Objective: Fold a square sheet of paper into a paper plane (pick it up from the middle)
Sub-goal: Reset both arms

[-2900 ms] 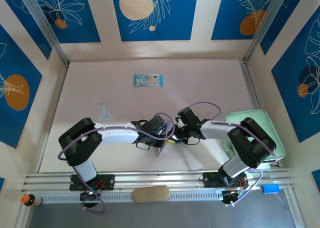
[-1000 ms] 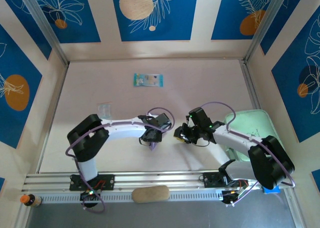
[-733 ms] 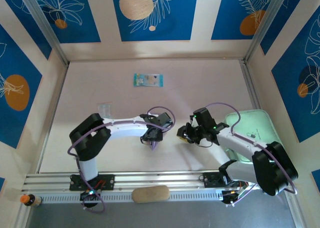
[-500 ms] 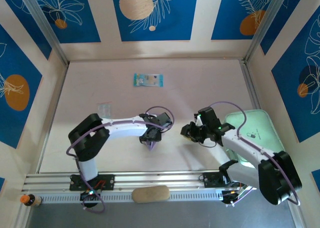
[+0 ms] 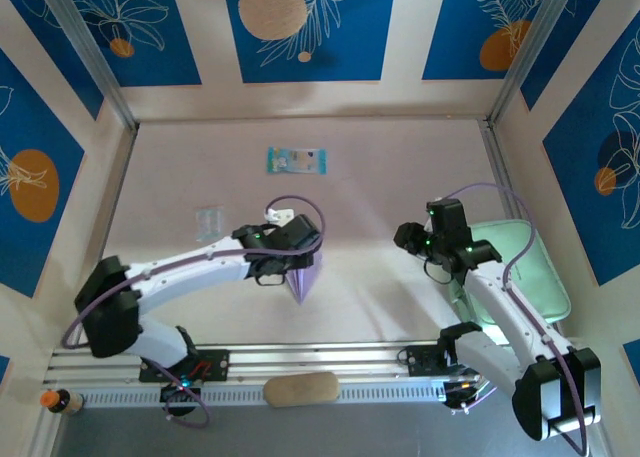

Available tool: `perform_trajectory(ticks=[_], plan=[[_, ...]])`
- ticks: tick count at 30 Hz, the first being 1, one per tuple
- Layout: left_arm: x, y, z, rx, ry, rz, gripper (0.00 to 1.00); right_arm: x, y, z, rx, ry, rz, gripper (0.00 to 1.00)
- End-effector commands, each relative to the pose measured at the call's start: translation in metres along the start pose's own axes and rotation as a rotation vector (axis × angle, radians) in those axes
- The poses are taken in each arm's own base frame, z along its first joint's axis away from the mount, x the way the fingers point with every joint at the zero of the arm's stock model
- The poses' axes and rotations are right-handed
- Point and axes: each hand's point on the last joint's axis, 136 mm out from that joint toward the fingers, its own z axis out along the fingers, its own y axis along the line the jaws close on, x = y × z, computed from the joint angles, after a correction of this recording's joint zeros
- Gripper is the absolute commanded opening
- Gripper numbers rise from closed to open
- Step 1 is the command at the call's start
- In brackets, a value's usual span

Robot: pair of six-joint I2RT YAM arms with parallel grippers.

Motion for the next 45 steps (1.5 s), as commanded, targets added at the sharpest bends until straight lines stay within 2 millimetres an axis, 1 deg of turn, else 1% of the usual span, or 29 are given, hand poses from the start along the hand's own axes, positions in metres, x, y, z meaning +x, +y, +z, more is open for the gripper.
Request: perform_trajectory(ticks=[1,3,4,7,9,10,11,13,14,16,18,19,20,21,22,23,25,26,27,28,29,32,34,36,38,40,41,43,45], plan=[[-0.029,0.048,-0.016,-0.115,-0.156,0.063,0.74,-0.044,-0.018,-0.011,0.135,-0.183,-0.162,0.51],[-0.044,0.076,-0.023,-0.164,-0.232,0.058,0.80,-0.063,-0.019,-0.012,0.158,-0.255,-0.245,0.52],[-0.052,0.091,-0.024,-0.175,-0.263,0.052,0.83,-0.071,-0.020,-0.008,0.156,-0.299,-0.292,0.54],[-0.070,0.132,-0.022,-0.212,-0.343,0.031,0.91,-0.081,-0.022,0.013,0.095,-0.397,-0.407,0.59],[-0.082,0.160,-0.021,-0.255,-0.407,0.018,0.92,-0.085,-0.029,0.026,0.019,-0.417,-0.345,0.60],[-0.087,0.177,-0.022,-0.291,-0.436,-0.018,0.96,-0.090,-0.033,0.031,-0.009,-0.425,-0.304,0.59],[-0.092,0.191,-0.024,-0.312,-0.448,-0.055,0.96,-0.094,-0.036,0.038,-0.025,-0.429,-0.295,0.58],[-0.101,0.212,-0.020,-0.329,-0.472,-0.070,0.96,-0.098,-0.034,0.048,-0.037,-0.449,-0.361,0.58],[-0.107,0.218,-0.016,-0.331,-0.500,-0.062,0.96,-0.099,-0.032,0.054,-0.055,-0.466,-0.391,0.58],[-0.112,0.223,-0.005,-0.320,-0.508,-0.024,0.96,-0.103,-0.022,0.061,-0.097,-0.471,-0.428,0.57],[-0.114,0.229,0.006,-0.348,-0.496,0.020,0.97,-0.106,-0.009,0.065,-0.129,-0.502,-0.500,0.57],[-0.115,0.229,0.012,-0.357,-0.495,0.054,0.97,-0.105,-0.002,0.067,-0.150,-0.518,-0.550,0.57],[-0.119,0.227,0.016,-0.352,-0.499,0.080,0.98,-0.099,0.000,0.073,-0.162,-0.512,-0.580,0.57],[-0.120,0.228,0.018,-0.355,-0.492,0.088,0.98,-0.098,0.002,0.076,-0.171,-0.523,-0.591,0.57],[-0.124,0.227,0.021,-0.356,-0.512,0.109,0.98,-0.098,-0.006,0.078,-0.144,-0.529,-0.566,0.58],[-0.126,0.225,0.025,-0.352,-0.538,0.134,0.98,-0.098,-0.009,0.078,-0.150,-0.543,-0.554,0.58],[-0.131,0.224,0.034,-0.335,-0.609,0.149,0.99,-0.097,-0.013,0.085,-0.155,-0.579,-0.545,0.62],[-0.131,0.224,0.040,-0.333,-0.627,0.153,0.98,-0.098,-0.019,0.088,-0.117,-0.527,-0.525,0.64],[-0.133,0.224,0.043,-0.326,-0.644,0.153,0.98,-0.104,-0.022,0.090,-0.094,-0.503,-0.499,0.64],[-0.135,0.221,0.048,-0.306,-0.653,0.160,0.98,-0.110,-0.026,0.091,-0.085,-0.525,-0.467,0.83],[-0.138,0.218,0.053,-0.287,-0.668,0.173,0.98,-0.109,-0.030,0.092,-0.077,-0.510,-0.452,1.00],[-0.146,0.211,0.068,-0.270,-0.627,0.248,0.99,-0.109,-0.030,0.091,-0.059,-0.518,-0.459,0.99],[-0.149,0.208,0.072,-0.260,-0.648,0.291,0.98,-0.110,-0.030,0.091,-0.068,-0.519,-0.457,0.99],[-0.148,0.217,0.075,-0.256,-0.726,0.251,0.99,-0.110,-0.030,0.090,-0.064,-0.521,-0.457,0.99],[-0.140,0.227,0.077,-0.211,-0.700,0.189,0.99,-0.109,-0.030,0.091,-0.064,-0.516,-0.457,0.99],[-0.142,0.230,0.080,-0.211,-0.753,0.190,1.00,-0.109,-0.030,0.091,-0.065,-0.515,-0.456,0.99],[-0.137,0.231,0.084,-0.206,-0.688,0.173,1.00,-0.110,-0.030,0.091,-0.064,-0.518,-0.457,0.99],[-0.143,0.234,0.083,-0.210,-0.721,0.168,1.00,-0.109,-0.030,0.091,-0.065,-0.517,-0.457,0.99],[-0.140,0.235,0.084,-0.209,-0.697,0.161,1.00,-0.109,-0.030,0.091,-0.065,-0.517,-0.457,0.99]])
